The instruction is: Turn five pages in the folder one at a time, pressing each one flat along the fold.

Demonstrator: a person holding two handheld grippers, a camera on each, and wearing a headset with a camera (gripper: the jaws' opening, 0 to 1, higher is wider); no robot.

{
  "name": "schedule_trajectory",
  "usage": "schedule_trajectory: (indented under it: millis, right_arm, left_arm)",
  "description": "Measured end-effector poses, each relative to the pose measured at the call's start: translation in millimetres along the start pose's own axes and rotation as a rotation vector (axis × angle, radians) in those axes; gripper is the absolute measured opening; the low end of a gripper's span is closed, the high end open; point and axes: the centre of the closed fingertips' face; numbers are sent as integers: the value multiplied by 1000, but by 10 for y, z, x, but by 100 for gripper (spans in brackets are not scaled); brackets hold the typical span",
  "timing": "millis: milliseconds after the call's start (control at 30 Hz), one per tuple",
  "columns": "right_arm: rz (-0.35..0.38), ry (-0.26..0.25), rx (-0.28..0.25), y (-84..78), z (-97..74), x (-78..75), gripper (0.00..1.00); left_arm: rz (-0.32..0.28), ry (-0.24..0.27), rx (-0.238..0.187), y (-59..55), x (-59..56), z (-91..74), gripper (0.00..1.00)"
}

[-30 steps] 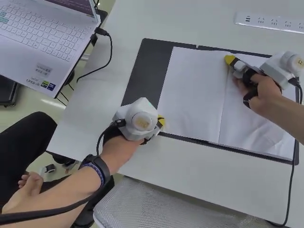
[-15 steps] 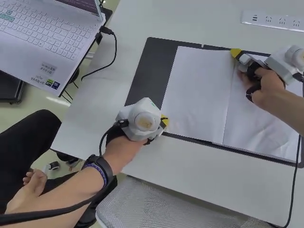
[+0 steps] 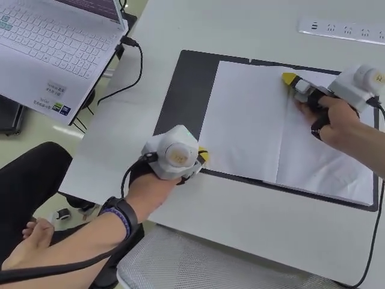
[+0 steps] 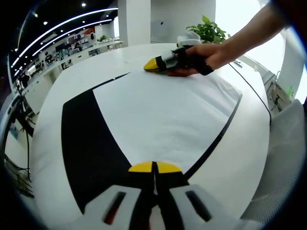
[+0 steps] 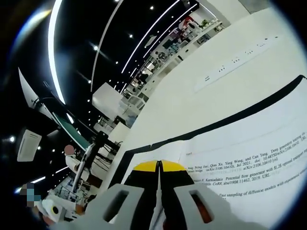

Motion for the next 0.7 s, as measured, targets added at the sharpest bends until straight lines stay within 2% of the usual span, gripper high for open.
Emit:
schedule_trajectory:
  millis: [33,67,167,200,433,700]
  right_arm:
    - [-5,5,7,-26,-19,21,0]
    - [-17,13,19,-79,-60,110,0]
    - [-30,28,44,-168,-120,153,0]
    - [-32,37,48,-216,-161,239,0]
    - [-19,69,54,-416,-343,547,0]
    - [-16,110,83,-597,-480,660,0]
  left_arm:
    - [0,0,-1,2,-3,-5,0]
    - [-1,0,-1,3,-4,-6,0]
    - [-3,0,0,5,-7,-8,0]
    - [-2,0,1,6,-8,-9,0]
    - [1,-2,4,16,-11,-13,0]
    - [-30,-12,-9,16,-6,-23,0]
Point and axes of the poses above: the centre of the closed fingertips' face, and the gripper's own axes: z roughly forward along the fingers, x roughly to its left, y roughly out of its top, and after that the axes turned 11 degrees about y, right-handed
